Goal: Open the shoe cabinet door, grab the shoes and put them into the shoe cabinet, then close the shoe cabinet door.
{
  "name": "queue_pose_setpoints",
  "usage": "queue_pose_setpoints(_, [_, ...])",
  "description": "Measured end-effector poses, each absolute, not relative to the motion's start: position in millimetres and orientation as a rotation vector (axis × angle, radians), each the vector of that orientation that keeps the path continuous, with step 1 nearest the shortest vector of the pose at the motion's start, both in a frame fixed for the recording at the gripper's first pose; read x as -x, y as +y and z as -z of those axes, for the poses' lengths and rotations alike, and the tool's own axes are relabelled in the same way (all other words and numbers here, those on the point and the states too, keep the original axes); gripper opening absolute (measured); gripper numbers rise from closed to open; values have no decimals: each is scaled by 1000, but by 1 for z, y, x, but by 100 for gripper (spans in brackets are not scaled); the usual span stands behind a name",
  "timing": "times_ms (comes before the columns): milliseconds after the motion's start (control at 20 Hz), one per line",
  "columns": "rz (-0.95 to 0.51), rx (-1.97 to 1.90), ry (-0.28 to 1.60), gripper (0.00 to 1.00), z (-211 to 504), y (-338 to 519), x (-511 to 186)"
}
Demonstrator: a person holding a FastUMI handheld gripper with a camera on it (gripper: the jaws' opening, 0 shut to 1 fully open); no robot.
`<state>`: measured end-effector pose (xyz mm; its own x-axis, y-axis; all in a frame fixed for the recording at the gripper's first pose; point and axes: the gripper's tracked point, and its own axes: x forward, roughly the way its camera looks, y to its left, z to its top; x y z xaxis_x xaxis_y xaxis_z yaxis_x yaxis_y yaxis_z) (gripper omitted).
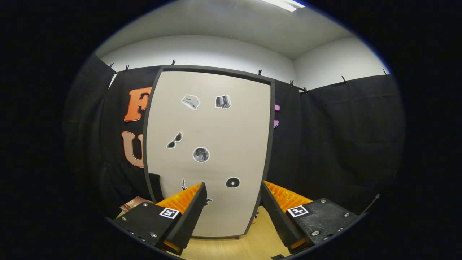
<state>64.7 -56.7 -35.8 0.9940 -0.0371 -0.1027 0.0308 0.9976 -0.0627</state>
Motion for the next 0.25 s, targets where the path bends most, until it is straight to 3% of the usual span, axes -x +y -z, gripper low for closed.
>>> queue_pose_setpoints(250, [31, 59, 93, 93, 27, -111, -46])
